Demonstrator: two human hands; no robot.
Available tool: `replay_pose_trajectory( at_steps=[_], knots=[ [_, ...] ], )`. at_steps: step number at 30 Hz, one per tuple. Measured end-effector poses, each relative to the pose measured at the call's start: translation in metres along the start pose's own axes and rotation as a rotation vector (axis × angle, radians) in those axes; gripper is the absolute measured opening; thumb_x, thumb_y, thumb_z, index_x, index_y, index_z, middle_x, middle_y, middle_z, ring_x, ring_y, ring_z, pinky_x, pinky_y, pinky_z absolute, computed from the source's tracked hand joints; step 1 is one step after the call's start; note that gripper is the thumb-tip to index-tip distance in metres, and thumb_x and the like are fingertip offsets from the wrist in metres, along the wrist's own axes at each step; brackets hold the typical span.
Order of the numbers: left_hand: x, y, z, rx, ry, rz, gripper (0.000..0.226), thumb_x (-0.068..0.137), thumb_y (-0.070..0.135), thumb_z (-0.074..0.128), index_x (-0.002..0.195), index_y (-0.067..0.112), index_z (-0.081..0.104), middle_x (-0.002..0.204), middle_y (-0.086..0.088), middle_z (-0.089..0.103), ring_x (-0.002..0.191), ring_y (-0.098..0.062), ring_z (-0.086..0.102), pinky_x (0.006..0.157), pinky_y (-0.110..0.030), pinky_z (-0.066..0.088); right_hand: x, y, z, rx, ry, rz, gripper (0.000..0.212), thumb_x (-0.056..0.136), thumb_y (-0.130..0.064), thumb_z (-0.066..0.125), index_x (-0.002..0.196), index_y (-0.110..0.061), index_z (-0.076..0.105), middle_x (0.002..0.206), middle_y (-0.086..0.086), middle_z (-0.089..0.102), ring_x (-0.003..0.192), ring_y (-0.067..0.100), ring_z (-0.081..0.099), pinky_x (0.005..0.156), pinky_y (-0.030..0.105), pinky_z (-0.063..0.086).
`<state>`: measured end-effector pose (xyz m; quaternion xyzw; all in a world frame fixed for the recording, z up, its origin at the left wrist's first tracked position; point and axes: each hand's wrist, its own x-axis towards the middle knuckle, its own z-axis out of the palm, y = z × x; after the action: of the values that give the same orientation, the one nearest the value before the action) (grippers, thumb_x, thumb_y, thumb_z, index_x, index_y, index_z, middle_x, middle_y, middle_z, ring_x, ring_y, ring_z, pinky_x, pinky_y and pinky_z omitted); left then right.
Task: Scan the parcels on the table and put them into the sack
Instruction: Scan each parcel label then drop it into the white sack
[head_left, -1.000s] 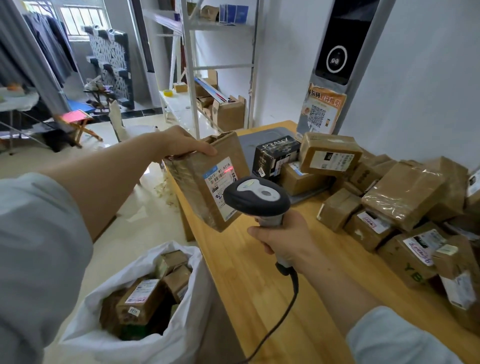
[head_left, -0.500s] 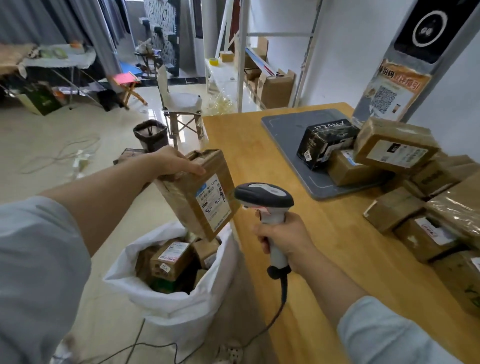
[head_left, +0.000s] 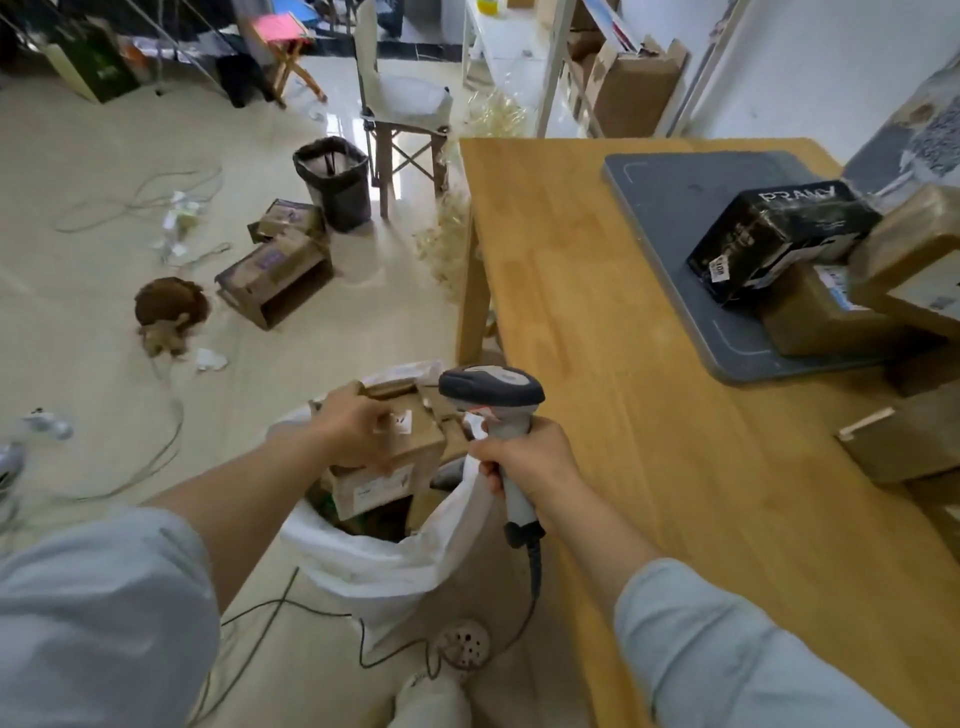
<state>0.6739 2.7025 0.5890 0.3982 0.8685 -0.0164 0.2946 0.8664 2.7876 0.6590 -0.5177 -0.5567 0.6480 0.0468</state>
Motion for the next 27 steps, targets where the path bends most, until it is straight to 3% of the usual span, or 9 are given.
replay_pose_trajectory(
  at_steps=[4,6,10,14,17,19,21,24,27],
  knots=[
    [0.023,-0.016,0.045,0.057,-0.032,0.067,0.072,0.070,0.047,0.079,0.132,0.026,0.050,0.139,-0.003,0.036,0.127,-0.025,0.037,0.110,-0.034,0.032,0.034,0.014,0.016,-0.029,-0.049,0.043,0.012,0.080,0.001,0.067,0.075,-0.006,0.058,0.049,0.003,0.055,0.040,0.013,0.048,0.049,0.028,0.045],
    [0.034,-0.027,0.067,0.066,-0.089,0.122,0.072,0.076,0.038,0.077,0.138,0.020,0.043,0.146,-0.006,0.033,0.133,-0.026,0.033,0.113,-0.037,0.028,0.045,0.026,0.022,-0.023,-0.055,0.064,0.013,0.080,0.000,0.068,0.074,-0.007,0.060,0.050,0.004,0.056,0.041,0.014,0.049,0.049,0.029,0.044],
    [0.052,-0.032,0.100,0.281,-0.264,0.221,0.095,0.070,0.038,0.082,0.149,0.023,0.032,0.157,-0.014,0.010,0.144,-0.034,0.009,0.117,-0.042,0.018,0.059,0.045,0.027,-0.014,-0.087,0.109,0.013,0.081,0.002,0.066,0.076,-0.007,0.059,0.055,0.006,0.056,0.042,0.013,0.049,0.047,0.027,0.043],
    [0.062,-0.030,0.112,0.383,-0.232,0.313,0.066,0.087,0.040,0.064,0.147,0.038,0.035,0.161,-0.009,-0.006,0.148,-0.030,-0.005,0.119,-0.042,0.000,0.075,0.059,0.026,-0.026,-0.053,0.150,0.014,0.080,0.004,0.065,0.074,-0.007,0.058,0.054,0.008,0.054,0.042,0.015,0.047,0.046,0.027,0.041],
    [0.061,-0.014,0.117,0.472,-0.100,0.355,0.044,0.097,0.036,0.049,0.140,0.038,0.045,0.156,-0.003,0.026,0.143,-0.025,0.020,0.116,-0.039,0.015,0.078,0.065,0.025,-0.018,-0.027,0.172,0.013,0.078,0.004,0.065,0.079,-0.007,0.059,0.053,0.007,0.055,0.042,0.017,0.047,0.045,0.027,0.040],
    [0.058,-0.008,0.120,0.518,-0.123,0.369,0.042,0.098,0.030,0.048,0.139,0.036,0.047,0.146,0.005,0.041,0.135,-0.021,0.032,0.109,-0.036,0.023,0.078,0.065,0.023,-0.005,-0.023,0.184,0.013,0.078,0.005,0.065,0.081,-0.007,0.059,0.054,0.008,0.055,0.043,0.017,0.048,0.046,0.027,0.041],
    [0.055,-0.008,0.127,0.544,-0.147,0.387,0.042,0.098,0.026,0.048,0.139,0.036,0.047,0.146,0.011,0.042,0.136,-0.019,0.032,0.110,-0.037,0.019,0.077,0.062,0.021,-0.011,-0.034,0.176,0.013,0.079,0.004,0.065,0.079,-0.008,0.059,0.054,0.008,0.055,0.043,0.017,0.048,0.047,0.028,0.042],
    [0.051,-0.012,0.134,0.542,-0.202,0.351,0.050,0.099,0.023,0.046,0.146,0.036,0.037,0.156,0.011,0.028,0.147,-0.020,0.015,0.118,-0.049,-0.001,0.079,0.059,0.019,-0.023,-0.038,0.140,0.012,0.079,0.002,0.067,0.077,-0.009,0.060,0.053,0.006,0.056,0.044,0.018,0.049,0.049,0.029,0.043],
    [0.046,-0.014,0.138,0.496,-0.209,0.328,0.055,0.099,0.020,0.046,0.149,0.036,0.030,0.159,0.008,0.018,0.149,-0.020,0.000,0.111,-0.058,-0.016,0.077,0.058,0.017,-0.016,-0.038,0.128,0.013,0.080,0.001,0.067,0.076,-0.008,0.059,0.054,0.007,0.055,0.043,0.017,0.048,0.048,0.029,0.043]
  ],
)
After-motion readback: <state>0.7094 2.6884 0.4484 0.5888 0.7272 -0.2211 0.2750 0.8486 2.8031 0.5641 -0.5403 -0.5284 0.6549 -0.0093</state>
